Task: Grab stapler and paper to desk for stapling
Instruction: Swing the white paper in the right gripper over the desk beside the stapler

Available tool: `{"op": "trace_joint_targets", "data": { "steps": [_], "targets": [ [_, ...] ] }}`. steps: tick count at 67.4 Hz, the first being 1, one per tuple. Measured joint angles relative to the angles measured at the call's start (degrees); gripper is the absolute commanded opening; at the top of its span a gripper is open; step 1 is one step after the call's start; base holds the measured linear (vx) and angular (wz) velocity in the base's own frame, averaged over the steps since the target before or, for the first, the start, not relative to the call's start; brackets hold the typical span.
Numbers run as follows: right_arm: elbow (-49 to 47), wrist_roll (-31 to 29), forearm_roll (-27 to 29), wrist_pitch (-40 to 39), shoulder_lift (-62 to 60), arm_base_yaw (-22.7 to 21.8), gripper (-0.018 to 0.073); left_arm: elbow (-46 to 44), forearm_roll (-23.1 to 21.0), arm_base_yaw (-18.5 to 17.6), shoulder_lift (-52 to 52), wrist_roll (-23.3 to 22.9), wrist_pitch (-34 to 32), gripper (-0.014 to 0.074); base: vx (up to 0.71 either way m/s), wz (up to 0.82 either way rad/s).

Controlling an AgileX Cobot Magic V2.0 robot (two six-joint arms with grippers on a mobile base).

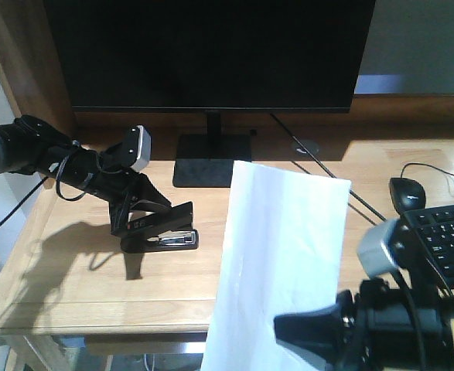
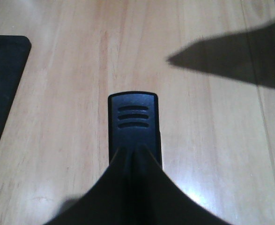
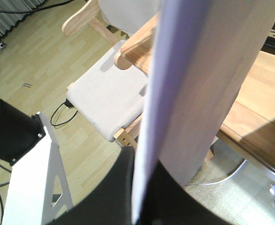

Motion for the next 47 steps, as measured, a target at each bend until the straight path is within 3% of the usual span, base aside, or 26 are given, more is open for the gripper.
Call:
{"op": "trace_joint_targets", "data": {
  "steps": [10, 31, 47],
  "targets": [
    [-2.8, 0.4, -0.1, 4.2, 4.8, 0.0, -0.0005, 0.0, 0.0, 0.0, 0.0, 0.0, 0.0, -0.0006, 0.00, 0.00],
    [-3.1, 4.4, 0.4, 22.2, 17.3, 0.0, -0.0005, 0.0, 0.0, 0.0, 0.0, 0.0, 0.0, -0.0006, 0.00, 0.00],
    [-3.3, 5.7, 2.7, 28.3, 24.7, 0.0, -0.0005, 0.0, 0.0, 0.0, 0.0, 0.0, 0.0, -0.0006, 0.00, 0.00]
  ]
}}
